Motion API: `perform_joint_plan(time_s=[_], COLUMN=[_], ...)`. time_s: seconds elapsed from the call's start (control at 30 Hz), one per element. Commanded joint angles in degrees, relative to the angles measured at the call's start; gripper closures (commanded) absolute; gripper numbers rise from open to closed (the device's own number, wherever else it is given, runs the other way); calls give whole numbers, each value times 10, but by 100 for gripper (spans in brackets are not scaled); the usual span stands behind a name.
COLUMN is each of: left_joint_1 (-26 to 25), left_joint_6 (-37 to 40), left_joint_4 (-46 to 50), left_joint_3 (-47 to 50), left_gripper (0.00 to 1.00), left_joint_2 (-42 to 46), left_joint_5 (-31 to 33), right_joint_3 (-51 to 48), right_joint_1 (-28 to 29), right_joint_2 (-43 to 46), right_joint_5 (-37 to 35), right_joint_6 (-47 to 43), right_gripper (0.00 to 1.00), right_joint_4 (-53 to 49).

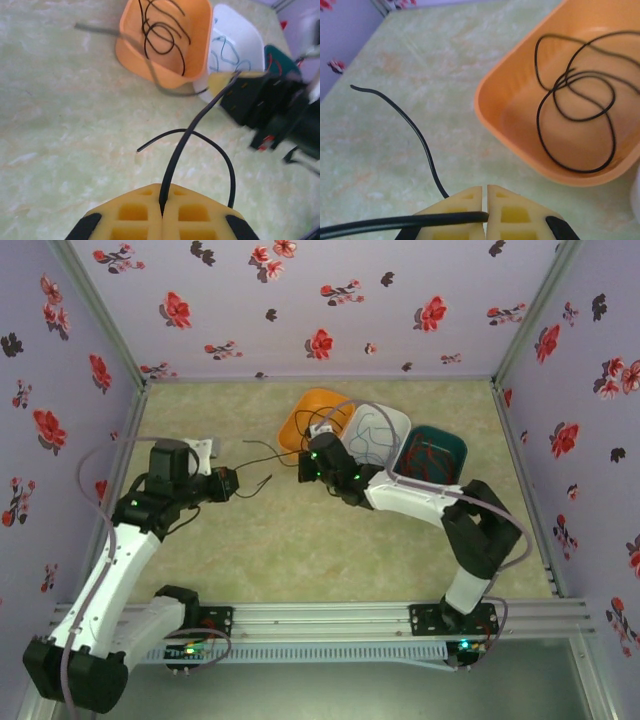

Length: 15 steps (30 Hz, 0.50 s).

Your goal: Untangle the cables

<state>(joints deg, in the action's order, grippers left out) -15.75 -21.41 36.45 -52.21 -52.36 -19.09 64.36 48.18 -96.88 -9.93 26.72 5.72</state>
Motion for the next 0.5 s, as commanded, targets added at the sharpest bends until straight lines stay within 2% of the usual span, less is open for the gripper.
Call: perform_joint_plan(time_s=[0.0, 0.1, 0.2, 0.27, 0.47], left_joint_1=[3, -3, -17, -31, -59], left_joint_6=[66, 70, 63, 55, 58], left_joint_4=[90, 99, 80, 55, 24], left_joint_3=[-26, -27, -27, -31, -88], left_gripper=[100, 100, 100, 100, 100], left_joint_2=[-10, -22, -34, -41, -76], left_joint_5=[39, 65, 70, 70, 71], right_joint_3=[-12, 2, 18, 23, 19], right_joint_1=[-19, -19, -18, -18, -17], right_joint_2=[47, 71, 89, 101, 155], right_joint_5=[-51, -24, -1, 0, -18], right_joint_6=[-5, -23, -29, -29, -29], right_gripper=[96, 93, 79, 70, 57], right_joint_4=[-42, -73, -106, -127, -179])
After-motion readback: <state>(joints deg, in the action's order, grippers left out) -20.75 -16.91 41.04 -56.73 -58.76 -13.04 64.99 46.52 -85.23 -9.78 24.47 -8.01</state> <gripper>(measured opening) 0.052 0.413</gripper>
